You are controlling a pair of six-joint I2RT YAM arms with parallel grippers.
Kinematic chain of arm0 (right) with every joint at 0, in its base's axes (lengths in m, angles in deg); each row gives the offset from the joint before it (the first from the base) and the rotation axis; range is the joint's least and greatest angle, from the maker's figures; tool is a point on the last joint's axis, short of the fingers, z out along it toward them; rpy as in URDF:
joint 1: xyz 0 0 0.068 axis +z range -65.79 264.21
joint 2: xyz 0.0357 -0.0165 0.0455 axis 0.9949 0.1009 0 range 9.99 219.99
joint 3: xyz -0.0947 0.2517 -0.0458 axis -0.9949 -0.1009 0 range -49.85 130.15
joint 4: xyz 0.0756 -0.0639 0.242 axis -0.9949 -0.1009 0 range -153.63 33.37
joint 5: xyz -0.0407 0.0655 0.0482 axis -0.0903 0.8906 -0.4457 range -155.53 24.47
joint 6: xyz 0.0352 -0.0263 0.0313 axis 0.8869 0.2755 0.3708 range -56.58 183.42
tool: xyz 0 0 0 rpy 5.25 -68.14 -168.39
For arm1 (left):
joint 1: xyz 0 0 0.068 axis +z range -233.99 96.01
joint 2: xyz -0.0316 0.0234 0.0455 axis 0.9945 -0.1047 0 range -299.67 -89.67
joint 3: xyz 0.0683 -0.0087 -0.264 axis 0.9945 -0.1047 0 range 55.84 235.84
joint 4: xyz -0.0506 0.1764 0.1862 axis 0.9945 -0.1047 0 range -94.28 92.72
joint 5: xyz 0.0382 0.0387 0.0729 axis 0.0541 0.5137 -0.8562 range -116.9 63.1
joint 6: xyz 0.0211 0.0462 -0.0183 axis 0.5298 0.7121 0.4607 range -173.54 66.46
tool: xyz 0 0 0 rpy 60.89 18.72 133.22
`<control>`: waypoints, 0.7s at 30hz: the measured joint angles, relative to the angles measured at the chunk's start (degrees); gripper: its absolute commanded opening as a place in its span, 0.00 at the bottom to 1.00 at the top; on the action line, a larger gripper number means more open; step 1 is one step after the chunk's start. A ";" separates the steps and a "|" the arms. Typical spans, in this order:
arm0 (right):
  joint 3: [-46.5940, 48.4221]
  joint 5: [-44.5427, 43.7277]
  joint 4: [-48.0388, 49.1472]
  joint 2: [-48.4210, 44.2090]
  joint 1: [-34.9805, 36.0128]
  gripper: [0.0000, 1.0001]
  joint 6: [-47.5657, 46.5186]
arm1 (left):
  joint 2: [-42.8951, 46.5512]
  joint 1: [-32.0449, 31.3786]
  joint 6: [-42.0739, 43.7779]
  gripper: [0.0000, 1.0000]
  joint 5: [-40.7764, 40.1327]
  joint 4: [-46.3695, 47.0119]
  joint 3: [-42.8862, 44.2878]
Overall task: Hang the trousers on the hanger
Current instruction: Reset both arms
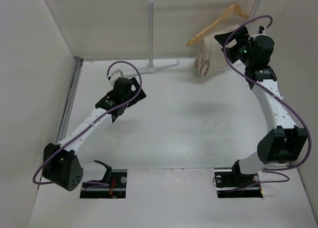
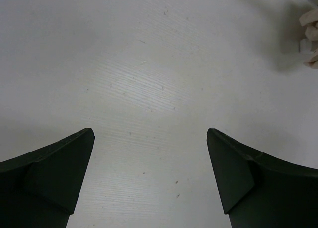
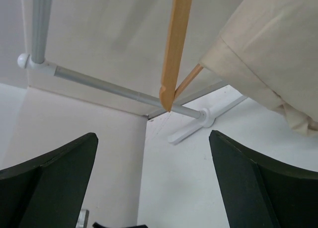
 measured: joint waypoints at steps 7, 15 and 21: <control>-14.88 -4.94 -3.54 -16.59 -1.20 1.00 -5.77 | -5.77 -1.20 -0.02 1.00 0.00 -0.22 3.26; -37.62 -13.42 -14.12 -32.17 -1.36 1.00 -10.08 | -12.31 -4.09 -0.02 1.00 0.52 -1.16 6.32; -48.15 -19.52 -22.14 -39.45 1.81 1.00 -9.49 | -15.63 -7.34 -0.02 1.00 1.97 -1.44 7.58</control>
